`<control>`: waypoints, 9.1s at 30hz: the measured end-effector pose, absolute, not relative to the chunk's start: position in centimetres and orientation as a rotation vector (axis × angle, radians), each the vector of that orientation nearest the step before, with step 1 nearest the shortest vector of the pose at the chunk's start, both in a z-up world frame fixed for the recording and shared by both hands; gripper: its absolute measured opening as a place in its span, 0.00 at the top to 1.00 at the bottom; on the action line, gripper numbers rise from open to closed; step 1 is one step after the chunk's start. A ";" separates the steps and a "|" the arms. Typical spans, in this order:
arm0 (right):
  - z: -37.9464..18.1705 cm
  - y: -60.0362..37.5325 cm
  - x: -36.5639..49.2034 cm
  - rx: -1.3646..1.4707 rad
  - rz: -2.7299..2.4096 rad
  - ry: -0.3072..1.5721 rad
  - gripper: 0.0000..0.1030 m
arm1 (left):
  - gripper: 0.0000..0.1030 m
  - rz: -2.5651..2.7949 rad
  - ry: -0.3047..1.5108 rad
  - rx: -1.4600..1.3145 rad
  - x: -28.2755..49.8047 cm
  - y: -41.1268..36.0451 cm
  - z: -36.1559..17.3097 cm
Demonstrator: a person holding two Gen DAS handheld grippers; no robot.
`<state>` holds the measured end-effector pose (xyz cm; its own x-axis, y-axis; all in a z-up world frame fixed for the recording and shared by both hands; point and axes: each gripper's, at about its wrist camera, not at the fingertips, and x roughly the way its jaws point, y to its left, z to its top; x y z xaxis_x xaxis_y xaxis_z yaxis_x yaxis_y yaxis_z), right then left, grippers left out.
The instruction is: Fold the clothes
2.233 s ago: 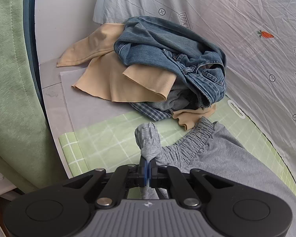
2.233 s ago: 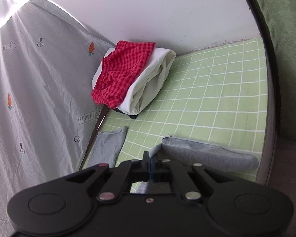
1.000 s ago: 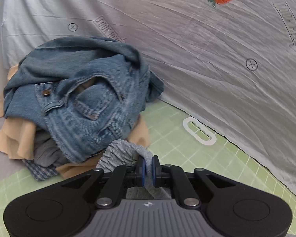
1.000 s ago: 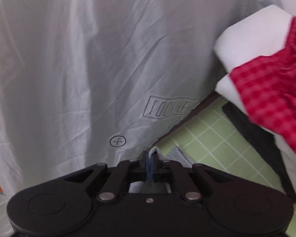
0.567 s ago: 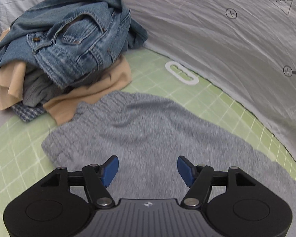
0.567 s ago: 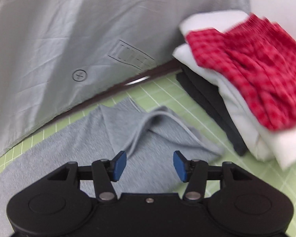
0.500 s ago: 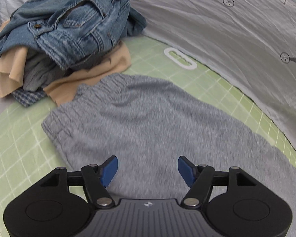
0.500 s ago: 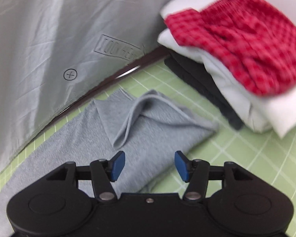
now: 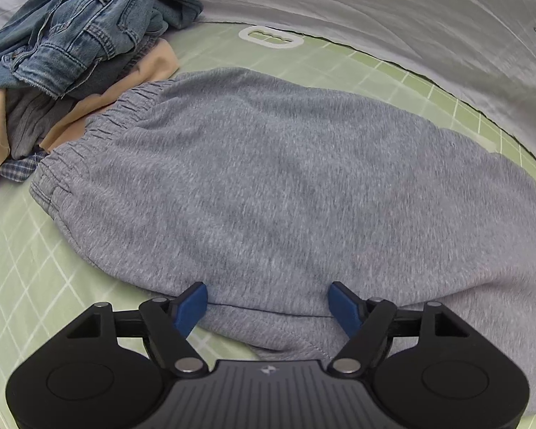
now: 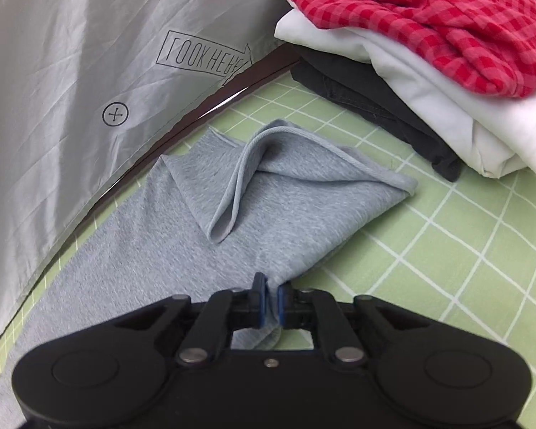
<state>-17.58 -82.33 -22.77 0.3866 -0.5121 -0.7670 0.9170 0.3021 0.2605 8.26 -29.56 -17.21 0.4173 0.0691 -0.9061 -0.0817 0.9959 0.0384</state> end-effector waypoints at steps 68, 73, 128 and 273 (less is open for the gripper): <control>-20.3 -84.2 -35.1 0.233 -0.996 0.861 0.71 | 0.15 -0.224 1.227 0.271 -5.6 -45.0 -16.0; -19.0 -85.8 -37.2 0.292 -1.127 0.788 0.66 | 0.15 -0.212 1.229 0.248 -5.6 -44.6 -15.9; -19.6 -74.4 -42.9 0.409 -1.147 0.863 0.22 | 0.14 -0.135 1.195 0.039 -9.0 -34.0 -13.3; -20.3 -54.7 -8.6 0.608 -0.471 0.834 0.51 | 0.33 -0.649 1.130 0.318 6.1 -29.9 -20.1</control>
<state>-8.60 -54.74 -20.34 0.5888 -0.1487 -0.7945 0.6037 0.7345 0.3100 6.11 -29.85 -20.09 0.2706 -0.3170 -0.9090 0.6254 0.7757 -0.0844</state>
